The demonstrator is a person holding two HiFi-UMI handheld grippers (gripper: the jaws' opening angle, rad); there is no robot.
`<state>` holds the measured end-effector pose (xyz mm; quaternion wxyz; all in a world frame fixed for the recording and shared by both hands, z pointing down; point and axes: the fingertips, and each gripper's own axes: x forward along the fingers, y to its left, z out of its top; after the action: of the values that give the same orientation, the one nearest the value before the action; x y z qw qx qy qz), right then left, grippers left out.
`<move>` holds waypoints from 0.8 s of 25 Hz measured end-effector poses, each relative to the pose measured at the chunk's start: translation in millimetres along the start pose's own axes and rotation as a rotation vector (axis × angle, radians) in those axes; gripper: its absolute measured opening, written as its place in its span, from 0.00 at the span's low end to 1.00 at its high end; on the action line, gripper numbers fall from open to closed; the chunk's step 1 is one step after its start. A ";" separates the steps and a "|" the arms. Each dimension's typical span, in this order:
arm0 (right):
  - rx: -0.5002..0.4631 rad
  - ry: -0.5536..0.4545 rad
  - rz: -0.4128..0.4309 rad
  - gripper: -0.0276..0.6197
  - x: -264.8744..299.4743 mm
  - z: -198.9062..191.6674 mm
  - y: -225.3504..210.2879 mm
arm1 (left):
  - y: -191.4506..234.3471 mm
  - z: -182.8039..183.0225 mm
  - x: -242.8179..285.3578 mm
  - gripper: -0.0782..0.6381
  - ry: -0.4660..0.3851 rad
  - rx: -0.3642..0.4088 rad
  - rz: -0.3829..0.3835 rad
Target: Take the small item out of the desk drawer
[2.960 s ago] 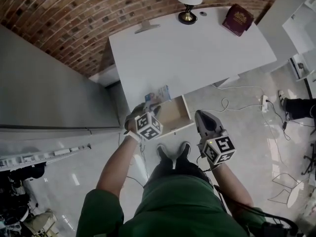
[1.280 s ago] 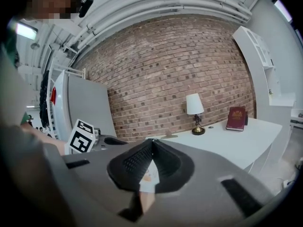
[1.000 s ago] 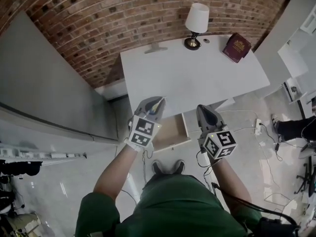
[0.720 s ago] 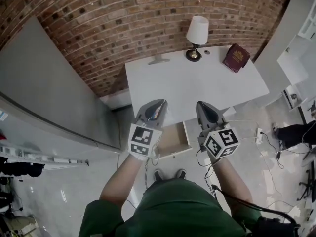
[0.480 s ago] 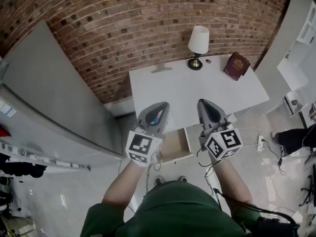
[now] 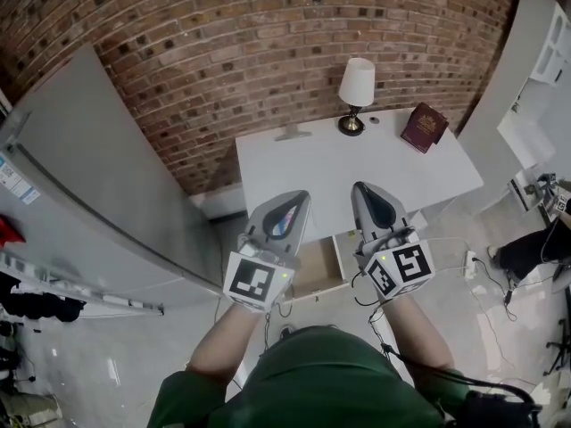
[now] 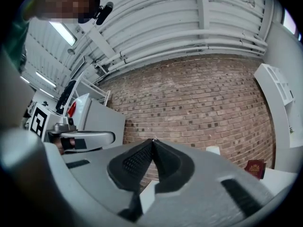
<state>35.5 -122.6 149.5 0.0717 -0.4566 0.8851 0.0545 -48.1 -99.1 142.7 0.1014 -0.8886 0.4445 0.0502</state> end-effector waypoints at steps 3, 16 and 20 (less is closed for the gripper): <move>-0.049 -0.030 0.002 0.05 -5.5 2.6 5.9 | -0.4 0.9 -6.9 0.12 0.005 0.003 0.013; -0.073 0.017 0.009 0.05 -15.2 -24.0 9.8 | 18.4 -33.5 -20.2 0.12 0.093 -0.042 0.107; -0.076 0.028 0.003 0.05 -15.4 -25.2 8.3 | 24.0 -35.5 -20.8 0.12 0.072 -0.036 0.120</move>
<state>35.7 -109.5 177.2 0.0419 -0.4585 0.8839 0.0818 -79.8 -104.9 177.8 0.0664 -0.8632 0.4994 0.0323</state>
